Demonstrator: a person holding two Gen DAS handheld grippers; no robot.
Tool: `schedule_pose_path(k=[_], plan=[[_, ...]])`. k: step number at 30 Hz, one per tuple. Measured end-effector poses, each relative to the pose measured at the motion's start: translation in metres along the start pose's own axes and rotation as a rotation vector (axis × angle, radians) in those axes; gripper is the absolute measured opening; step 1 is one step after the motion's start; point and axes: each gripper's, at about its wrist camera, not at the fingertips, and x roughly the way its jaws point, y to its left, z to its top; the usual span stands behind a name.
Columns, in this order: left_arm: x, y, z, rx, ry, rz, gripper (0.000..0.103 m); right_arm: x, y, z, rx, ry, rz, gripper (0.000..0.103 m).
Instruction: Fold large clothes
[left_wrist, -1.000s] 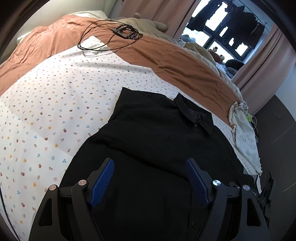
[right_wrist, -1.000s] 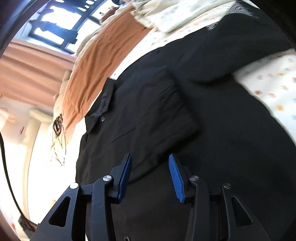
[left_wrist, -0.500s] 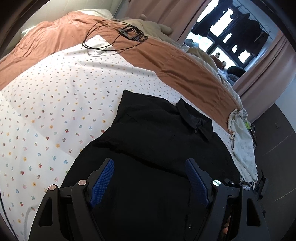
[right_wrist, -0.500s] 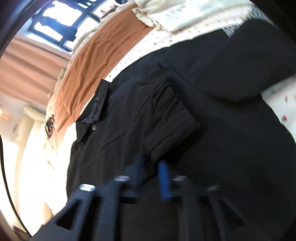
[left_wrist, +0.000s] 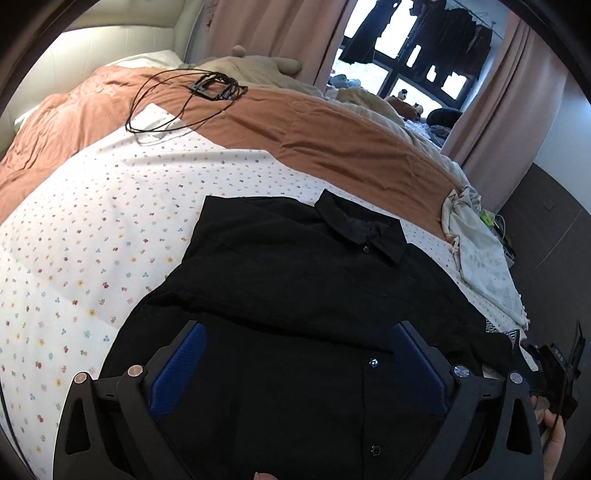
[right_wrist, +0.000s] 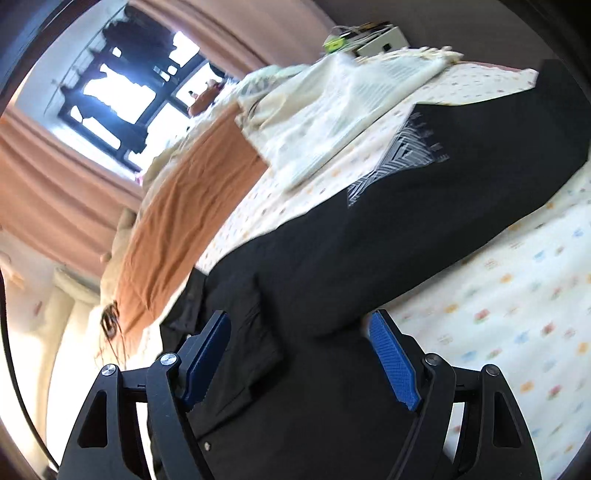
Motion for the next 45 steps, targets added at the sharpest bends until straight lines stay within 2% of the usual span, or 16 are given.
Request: schedule_pose_path(k=[4, 8, 10, 17, 19, 22, 23, 24, 26, 30, 34, 40, 42, 45], plan=[[0.004, 0.001, -0.001, -0.014, 0.014, 0.001, 0.100, -0.013, -0.038, 0.016, 0.044, -0.034, -0.059, 0.077], [0.003, 0.000, -0.003, -0.010, -0.006, 0.018, 0.100, -0.012, -0.079, 0.027, 0.131, -0.027, -0.075, 0.066], [0.002, 0.001, -0.004, -0.026, -0.014, 0.019, 0.100, -0.014, -0.091, 0.032, 0.152, -0.032, -0.081, 0.065], [0.016, 0.012, -0.008, -0.080, 0.028, 0.010, 0.100, -0.007, -0.119, 0.043, 0.199, -0.042, -0.065, 0.065], [0.017, 0.012, -0.009, -0.081, 0.032, 0.020, 0.100, -0.002, -0.128, 0.047, 0.232, -0.049, -0.050, 0.061], [0.019, 0.014, -0.011, -0.095, 0.033, 0.032, 0.100, 0.003, -0.141, 0.055, 0.285, -0.073, -0.038, 0.044], [0.020, 0.015, -0.012, -0.100, 0.036, 0.026, 0.100, 0.004, -0.147, 0.057, 0.309, -0.088, -0.040, 0.032], [0.021, 0.015, -0.012, -0.105, 0.040, 0.020, 0.100, 0.004, -0.150, 0.056, 0.324, -0.096, -0.043, 0.016], [0.022, 0.014, -0.013, -0.106, 0.045, 0.016, 0.100, 0.005, -0.155, 0.055, 0.344, -0.109, -0.014, 0.009], [0.021, 0.014, -0.013, -0.102, 0.044, 0.019, 0.100, -0.013, -0.126, 0.057, 0.263, -0.178, 0.007, 0.006], [0.015, 0.015, -0.010, -0.115, 0.032, -0.004, 0.100, -0.034, -0.072, 0.058, 0.184, -0.235, 0.106, 0.006], [0.001, 0.018, -0.003, -0.128, 0.004, -0.037, 0.100, -0.047, 0.014, 0.039, 0.029, -0.237, 0.213, 0.006], [-0.004, 0.020, 0.000, -0.128, -0.002, -0.043, 0.100, -0.049, 0.031, 0.028, 0.002, -0.230, 0.230, 0.006], [-0.013, 0.027, 0.006, -0.164, -0.011, -0.090, 0.100, -0.043, 0.057, 0.013, -0.040, -0.206, 0.228, 0.006]])
